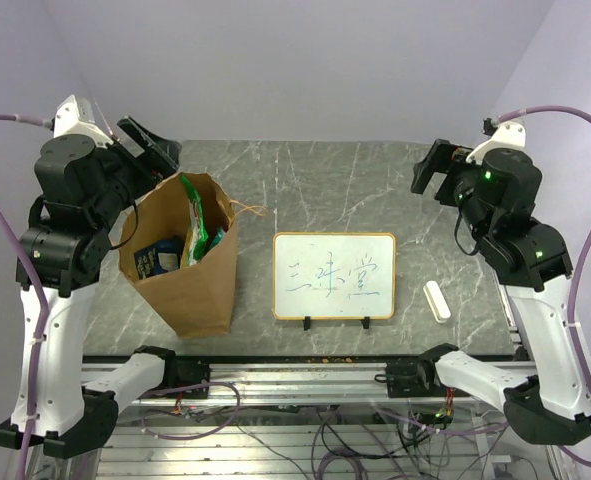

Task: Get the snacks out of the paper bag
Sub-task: Adjust the paper bag at the center of the board.

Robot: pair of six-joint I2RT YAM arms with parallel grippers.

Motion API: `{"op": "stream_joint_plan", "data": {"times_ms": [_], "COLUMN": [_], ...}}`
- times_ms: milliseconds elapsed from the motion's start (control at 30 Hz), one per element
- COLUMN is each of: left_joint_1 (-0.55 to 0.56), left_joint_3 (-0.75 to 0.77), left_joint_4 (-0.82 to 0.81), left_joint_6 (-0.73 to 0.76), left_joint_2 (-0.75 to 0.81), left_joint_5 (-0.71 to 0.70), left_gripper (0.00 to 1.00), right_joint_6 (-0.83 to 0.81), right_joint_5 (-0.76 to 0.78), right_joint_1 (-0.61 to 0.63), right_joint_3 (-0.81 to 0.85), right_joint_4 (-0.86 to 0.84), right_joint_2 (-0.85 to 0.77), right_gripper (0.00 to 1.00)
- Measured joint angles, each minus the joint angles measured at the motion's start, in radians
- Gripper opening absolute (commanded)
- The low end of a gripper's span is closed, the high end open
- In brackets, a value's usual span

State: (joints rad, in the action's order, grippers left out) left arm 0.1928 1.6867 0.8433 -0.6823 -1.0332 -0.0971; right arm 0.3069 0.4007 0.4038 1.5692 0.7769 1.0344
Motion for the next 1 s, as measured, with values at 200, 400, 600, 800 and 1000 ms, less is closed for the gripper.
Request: {"op": "stream_joint_plan", "data": {"times_ms": [200, 400, 600, 800, 1000], "left_joint_1": [0.011, 0.022, 0.029, 0.034, 0.039], "left_joint_3": [0.011, 0.039, 0.058, 0.081, 0.123], "left_joint_4": [0.016, 0.033, 0.061, 0.114, 0.196], "left_joint_6": [0.019, 0.04, 0.051, 0.078, 0.125], "left_joint_2": [-0.025, -0.045, -0.053, -0.064, -0.087], "left_joint_5": [-0.024, -0.034, -0.028, -0.017, -0.013], "left_gripper": [0.96, 0.96, 0.96, 0.96, 0.96], "right_joint_6": [0.066, 0.162, 0.247, 0.361, 0.489], "right_joint_5": [-0.024, -0.075, -0.222, -0.433, -0.616], "right_joint_1": [-0.049, -0.09, -0.116, -0.127, -0.045], "right_joint_3": [0.026, 0.041, -0.062, -0.214, -0.242], "right_joint_4": [0.085, 0.174, 0.127, -0.003, -0.191], "right_joint_2": [0.051, 0.122, 0.103, 0.077, 0.198], "right_gripper": [1.0, 1.0, 1.0, 1.0, 1.0]}}
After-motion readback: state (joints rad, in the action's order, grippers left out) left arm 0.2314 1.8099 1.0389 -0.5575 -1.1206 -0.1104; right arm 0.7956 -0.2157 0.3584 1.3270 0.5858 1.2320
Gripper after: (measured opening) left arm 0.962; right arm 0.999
